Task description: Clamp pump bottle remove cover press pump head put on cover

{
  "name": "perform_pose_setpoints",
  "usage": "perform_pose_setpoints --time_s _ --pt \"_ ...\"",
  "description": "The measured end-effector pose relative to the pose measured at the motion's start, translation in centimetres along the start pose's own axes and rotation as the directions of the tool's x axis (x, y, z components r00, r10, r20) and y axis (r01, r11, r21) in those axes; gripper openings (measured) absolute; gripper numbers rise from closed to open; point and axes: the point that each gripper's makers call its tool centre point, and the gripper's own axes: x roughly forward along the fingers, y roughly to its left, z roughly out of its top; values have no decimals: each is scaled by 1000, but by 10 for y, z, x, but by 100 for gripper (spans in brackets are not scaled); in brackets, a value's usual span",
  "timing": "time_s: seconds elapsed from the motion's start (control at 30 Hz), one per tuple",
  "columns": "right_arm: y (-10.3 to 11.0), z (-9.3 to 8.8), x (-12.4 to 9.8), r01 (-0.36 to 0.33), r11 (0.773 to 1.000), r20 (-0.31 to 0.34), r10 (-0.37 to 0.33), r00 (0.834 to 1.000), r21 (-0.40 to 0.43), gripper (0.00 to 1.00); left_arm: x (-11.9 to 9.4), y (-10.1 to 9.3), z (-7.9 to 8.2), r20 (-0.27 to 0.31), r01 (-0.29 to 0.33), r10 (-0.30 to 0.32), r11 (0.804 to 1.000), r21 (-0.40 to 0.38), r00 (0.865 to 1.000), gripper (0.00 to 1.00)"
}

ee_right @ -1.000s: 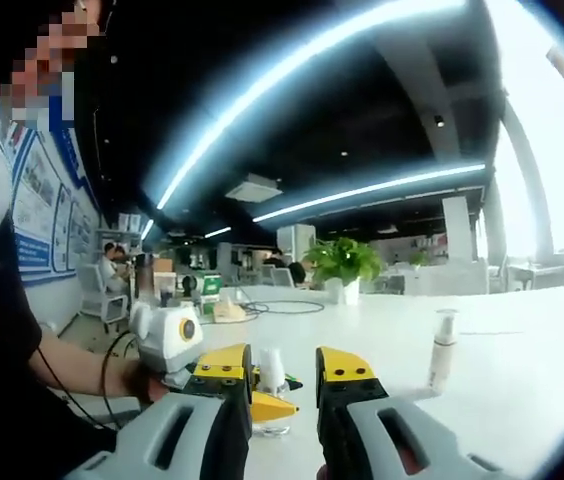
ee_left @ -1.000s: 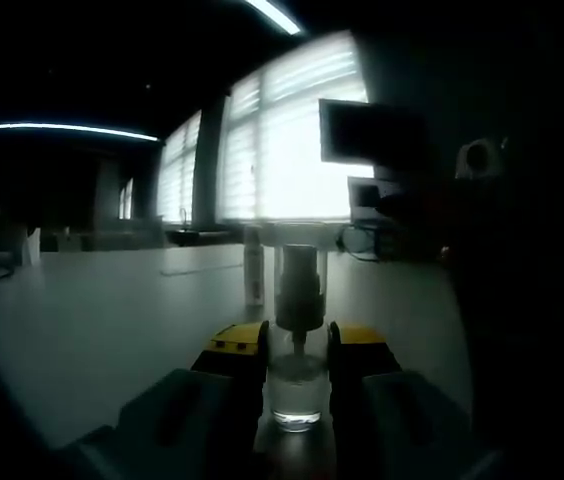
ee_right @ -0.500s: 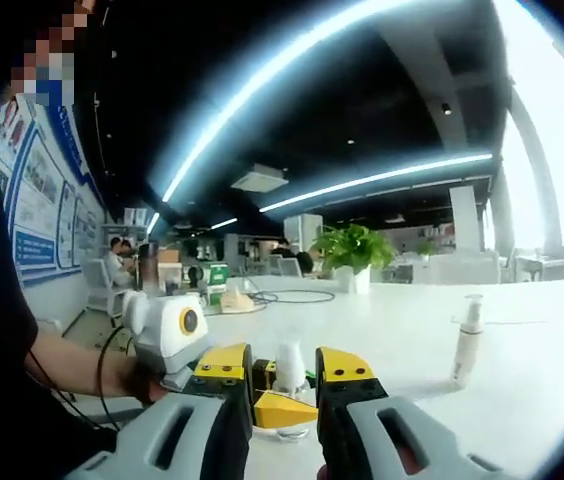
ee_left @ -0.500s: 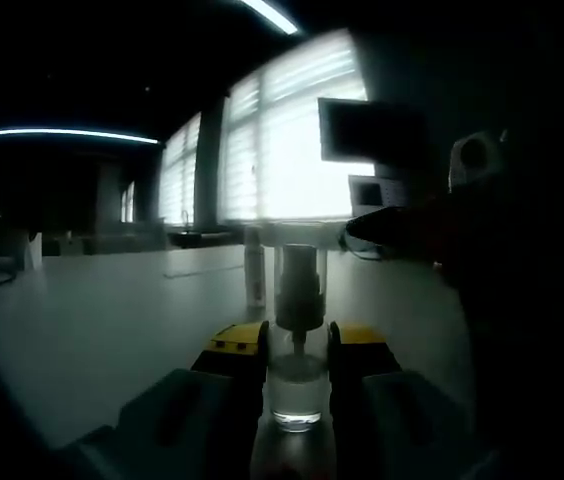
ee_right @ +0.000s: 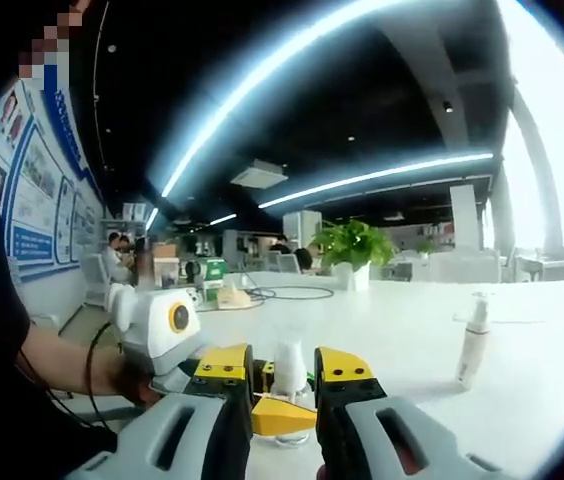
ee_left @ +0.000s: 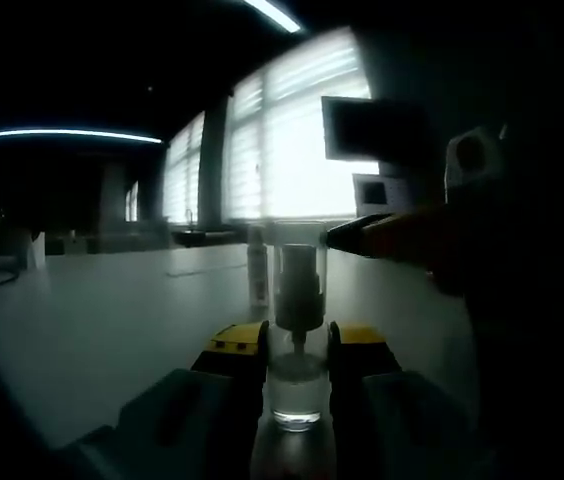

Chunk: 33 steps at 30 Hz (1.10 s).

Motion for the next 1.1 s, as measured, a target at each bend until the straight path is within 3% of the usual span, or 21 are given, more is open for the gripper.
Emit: perform_pose_setpoints --time_s 0.67,0.83,1.1 --pt "0 -3 18 -6 1000 -17 6 1000 -29 18 1 -3 0 3 6 -6 1000 -5 1000 15" --pt "2 -8 18 13 996 -29 -16 999 -90 16 2 -2 0 3 5 -5 1000 -14 1000 15" --pt "-3 -9 21 26 996 -20 -28 999 -88 12 1 -2 -1 4 4 -4 1000 -17 1000 15"
